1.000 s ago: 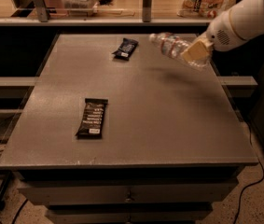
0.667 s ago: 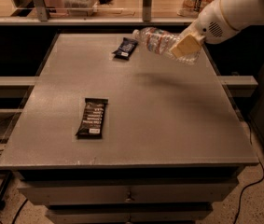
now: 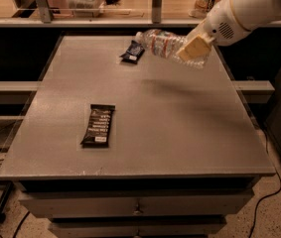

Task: Move water bottle near rxbar chocolate

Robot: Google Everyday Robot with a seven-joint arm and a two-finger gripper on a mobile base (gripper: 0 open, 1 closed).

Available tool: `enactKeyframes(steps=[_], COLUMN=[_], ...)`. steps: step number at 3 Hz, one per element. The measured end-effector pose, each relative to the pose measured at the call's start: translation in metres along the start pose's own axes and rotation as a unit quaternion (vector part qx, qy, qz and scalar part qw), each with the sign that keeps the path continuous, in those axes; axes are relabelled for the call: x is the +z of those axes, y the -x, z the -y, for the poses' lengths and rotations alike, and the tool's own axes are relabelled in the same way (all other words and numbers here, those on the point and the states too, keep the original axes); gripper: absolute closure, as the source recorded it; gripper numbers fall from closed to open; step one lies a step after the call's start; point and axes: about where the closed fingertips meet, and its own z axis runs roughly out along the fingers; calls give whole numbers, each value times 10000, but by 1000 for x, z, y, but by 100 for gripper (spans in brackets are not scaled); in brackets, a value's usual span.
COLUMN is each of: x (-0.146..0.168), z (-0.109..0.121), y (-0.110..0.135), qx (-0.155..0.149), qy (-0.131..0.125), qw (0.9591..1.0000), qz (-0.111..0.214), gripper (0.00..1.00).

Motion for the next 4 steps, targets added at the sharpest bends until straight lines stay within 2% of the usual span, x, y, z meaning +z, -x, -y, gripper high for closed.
enactKeyframes(steps=[1,2,3,4], x=[30,49,59,67], z=[-32,-53,-64,-92], y=[-12,-19,-24,-21], qx=[71,118,142,185], qy=[384,632,765,1055], qw=[9992,9977,9966,9941], qz=[-126,-208,-252,-168], gripper=[100,100,100,90])
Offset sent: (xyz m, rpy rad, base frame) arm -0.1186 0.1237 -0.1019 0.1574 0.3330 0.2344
